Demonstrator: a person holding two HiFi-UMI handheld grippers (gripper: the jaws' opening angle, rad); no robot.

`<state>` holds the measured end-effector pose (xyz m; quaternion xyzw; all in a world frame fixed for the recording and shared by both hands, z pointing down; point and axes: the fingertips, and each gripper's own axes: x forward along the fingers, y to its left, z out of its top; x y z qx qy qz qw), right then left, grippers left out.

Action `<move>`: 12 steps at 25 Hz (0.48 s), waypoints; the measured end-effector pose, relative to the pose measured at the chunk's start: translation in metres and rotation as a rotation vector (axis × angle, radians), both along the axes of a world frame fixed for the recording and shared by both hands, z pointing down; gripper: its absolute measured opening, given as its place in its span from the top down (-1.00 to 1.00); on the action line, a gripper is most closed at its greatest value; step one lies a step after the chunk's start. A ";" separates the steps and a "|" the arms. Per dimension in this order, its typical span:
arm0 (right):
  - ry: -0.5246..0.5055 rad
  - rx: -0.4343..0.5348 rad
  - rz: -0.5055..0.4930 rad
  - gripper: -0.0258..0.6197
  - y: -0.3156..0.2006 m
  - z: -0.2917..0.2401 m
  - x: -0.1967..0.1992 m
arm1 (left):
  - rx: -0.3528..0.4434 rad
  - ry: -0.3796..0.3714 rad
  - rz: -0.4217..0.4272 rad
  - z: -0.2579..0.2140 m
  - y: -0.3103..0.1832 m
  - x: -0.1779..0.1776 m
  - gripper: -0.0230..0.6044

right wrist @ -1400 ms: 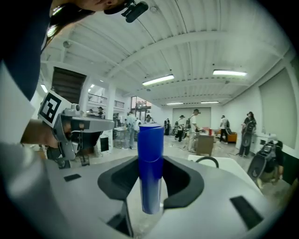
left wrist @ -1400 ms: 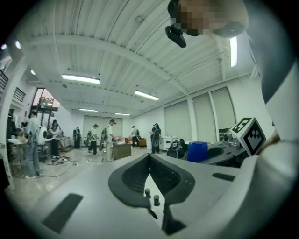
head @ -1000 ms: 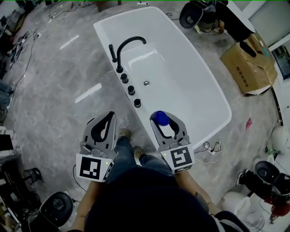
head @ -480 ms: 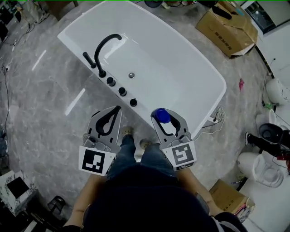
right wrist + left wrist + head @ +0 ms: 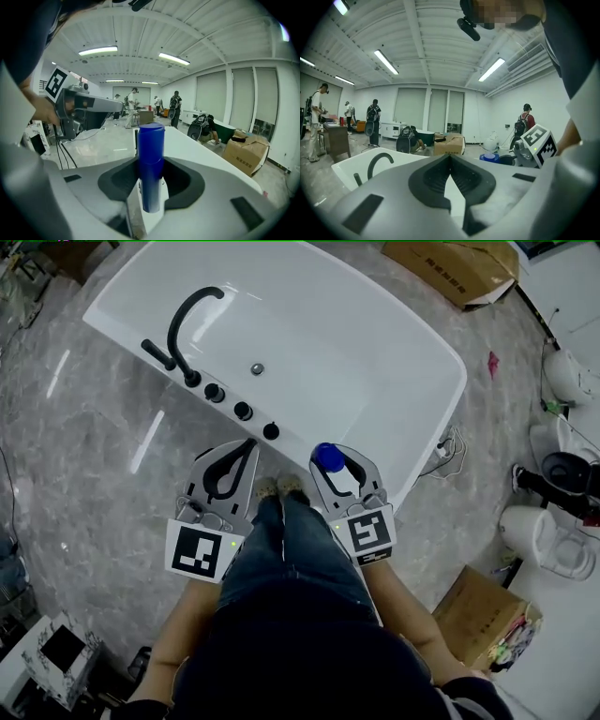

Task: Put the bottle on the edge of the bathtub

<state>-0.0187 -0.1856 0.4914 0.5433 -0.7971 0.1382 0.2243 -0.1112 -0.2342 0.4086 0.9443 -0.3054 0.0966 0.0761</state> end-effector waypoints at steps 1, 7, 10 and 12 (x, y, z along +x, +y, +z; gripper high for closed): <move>0.001 -0.012 -0.002 0.40 0.000 0.008 -0.001 | -0.008 -0.002 0.009 0.004 0.001 0.003 0.85; 0.016 -0.104 -0.054 0.40 -0.005 0.069 -0.003 | -0.042 -0.048 0.019 0.026 0.000 0.014 0.85; 0.028 -0.162 -0.090 0.40 -0.009 0.103 -0.008 | -0.051 -0.066 -0.006 0.035 -0.005 0.008 0.85; 0.033 -0.201 -0.110 0.40 -0.012 0.123 -0.012 | -0.057 -0.083 -0.021 0.042 -0.006 0.003 0.85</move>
